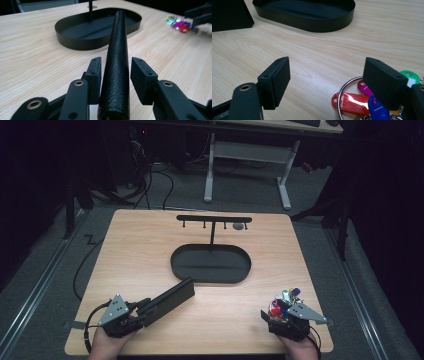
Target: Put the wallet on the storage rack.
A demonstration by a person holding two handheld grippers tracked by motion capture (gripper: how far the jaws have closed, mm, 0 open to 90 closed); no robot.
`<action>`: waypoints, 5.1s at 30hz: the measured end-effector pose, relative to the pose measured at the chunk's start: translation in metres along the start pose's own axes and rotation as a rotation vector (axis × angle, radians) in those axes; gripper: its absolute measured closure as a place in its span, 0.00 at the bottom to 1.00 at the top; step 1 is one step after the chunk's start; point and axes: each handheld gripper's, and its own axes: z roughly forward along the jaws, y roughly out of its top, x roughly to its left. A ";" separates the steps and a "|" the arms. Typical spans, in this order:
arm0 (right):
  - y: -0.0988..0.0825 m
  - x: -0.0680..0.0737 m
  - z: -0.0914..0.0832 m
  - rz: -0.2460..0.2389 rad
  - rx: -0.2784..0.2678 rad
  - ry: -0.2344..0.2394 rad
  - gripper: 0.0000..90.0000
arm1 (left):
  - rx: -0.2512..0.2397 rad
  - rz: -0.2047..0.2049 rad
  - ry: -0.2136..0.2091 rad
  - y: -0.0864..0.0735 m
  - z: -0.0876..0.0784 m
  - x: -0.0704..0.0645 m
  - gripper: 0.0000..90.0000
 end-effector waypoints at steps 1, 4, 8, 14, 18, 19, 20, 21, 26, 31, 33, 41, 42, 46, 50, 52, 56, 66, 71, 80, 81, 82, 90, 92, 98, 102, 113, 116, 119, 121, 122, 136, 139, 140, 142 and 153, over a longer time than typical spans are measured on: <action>0.000 0.000 0.000 0.001 0.000 0.000 0.25 | 0.009 0.011 0.006 0.001 0.000 -0.001 0.69; 0.000 0.000 0.000 0.002 0.000 0.000 0.25 | 0.033 0.025 0.015 0.003 0.001 -0.003 0.70; 0.001 0.001 0.000 0.007 -0.006 0.004 0.25 | 0.109 0.030 0.010 0.009 0.003 -0.006 0.72; 0.002 0.001 -0.001 0.000 -0.010 0.015 0.25 | 0.227 0.062 0.041 0.027 0.006 -0.008 0.72; 0.002 0.001 -0.001 -0.003 -0.015 0.026 0.25 | 0.296 0.083 0.034 0.044 0.006 -0.009 0.74; 0.002 0.001 -0.001 -0.002 -0.016 0.028 0.25 | 0.318 0.087 0.031 0.049 0.007 -0.009 0.75; 0.002 0.001 -0.001 -0.001 -0.016 0.033 0.25 | 0.361 0.096 0.030 0.055 0.010 -0.009 0.76; 0.002 0.001 -0.001 -0.001 -0.016 0.033 0.25 | 0.361 0.096 0.030 0.055 0.010 -0.009 0.76; 0.002 -0.002 -0.002 0.002 -0.025 0.037 0.25 | 0.440 0.114 0.028 0.064 0.017 -0.010 0.75; 0.002 -0.006 -0.005 0.016 -0.040 0.038 0.25 | 0.510 0.125 0.014 0.070 0.027 -0.008 0.74; 0.002 -0.006 -0.005 0.017 -0.039 0.038 0.25 | 0.533 0.140 0.004 0.072 0.030 -0.008 0.74; 0.002 -0.005 -0.004 0.024 -0.035 0.039 0.25 | 0.587 0.173 -0.034 0.077 0.036 -0.008 0.78; 0.002 -0.005 -0.004 0.022 -0.035 0.040 0.25 | 0.589 0.178 -0.033 0.077 0.036 -0.009 0.80; 0.002 -0.004 -0.005 0.020 -0.039 0.038 0.25 | 0.578 0.209 -0.022 0.078 0.036 -0.012 0.82; 0.002 -0.006 -0.007 0.023 -0.045 0.036 0.25 | 0.534 0.266 0.004 0.081 0.033 -0.019 0.83; 0.002 -0.006 -0.007 0.023 -0.045 0.035 0.25 | 0.516 0.288 -0.001 0.083 0.033 -0.021 0.83; 0.002 -0.006 -0.006 0.023 -0.042 0.036 0.25 | 0.488 0.326 0.027 0.087 0.034 -0.023 0.83; 0.002 -0.005 -0.005 0.024 -0.039 0.033 0.25 | 0.428 0.462 0.058 0.106 0.038 -0.034 0.85; 0.002 -0.006 -0.005 0.022 -0.038 0.033 0.25 | 0.399 0.554 0.083 0.117 0.046 -0.037 0.84; 0.001 -0.007 -0.006 0.024 -0.040 0.031 0.25 | 0.349 0.664 0.093 0.130 0.070 -0.038 0.84; 0.001 -0.008 -0.006 0.022 -0.041 0.031 0.25 | 0.346 0.669 0.090 0.131 0.073 -0.038 0.84; 0.001 -0.008 -0.006 0.022 -0.041 0.031 0.25 | 0.344 0.674 0.088 0.132 0.076 -0.038 0.84; 0.001 -0.008 -0.007 0.027 -0.042 0.030 0.25 | 0.334 0.734 0.078 0.143 0.106 -0.038 0.85; 0.001 -0.009 -0.007 0.026 -0.042 0.029 0.25 | 0.332 0.741 0.075 0.147 0.113 -0.037 0.84; 0.001 -0.009 -0.007 0.025 -0.042 0.031 0.25 | 0.306 0.757 0.072 0.156 0.134 -0.032 0.85; 0.000 -0.009 -0.008 0.027 -0.044 0.031 0.25 | 0.299 0.756 0.075 0.161 0.148 -0.029 0.85; -0.001 -0.011 -0.010 0.038 -0.048 0.032 0.25 | 0.308 0.785 0.056 0.167 0.181 -0.025 0.85; -0.001 -0.011 -0.011 0.041 -0.049 0.031 0.25 | 0.308 0.788 0.059 0.169 0.189 -0.024 0.85; -0.002 -0.012 -0.012 0.042 -0.052 0.031 0.25 | 0.287 0.799 0.069 0.169 0.196 -0.024 0.85; -0.002 -0.012 -0.012 0.044 -0.054 0.033 0.25 | 0.283 0.794 0.064 0.168 0.201 -0.024 0.85; -0.002 -0.012 -0.012 0.044 -0.054 0.033 0.25 | 0.281 0.796 0.061 0.167 0.203 -0.024 0.85; -0.004 -0.014 -0.015 0.056 -0.053 0.029 0.25 | 0.318 0.813 0.041 0.157 0.220 -0.018 0.85; -0.004 -0.013 -0.014 0.054 -0.052 0.030 0.25 | 0.354 0.830 0.043 0.155 0.220 -0.015 0.84; -0.004 -0.013 -0.014 0.053 -0.052 0.029 0.25 | 0.358 0.837 0.045 0.153 0.220 -0.015 0.84; -0.004 -0.013 -0.014 0.049 -0.052 0.031 0.25 | 0.378 0.852 0.050 0.149 0.220 -0.013 0.84; -0.005 -0.013 -0.013 0.051 -0.046 0.028 0.25 | 0.453 0.884 0.081 0.137 0.222 -0.004 0.84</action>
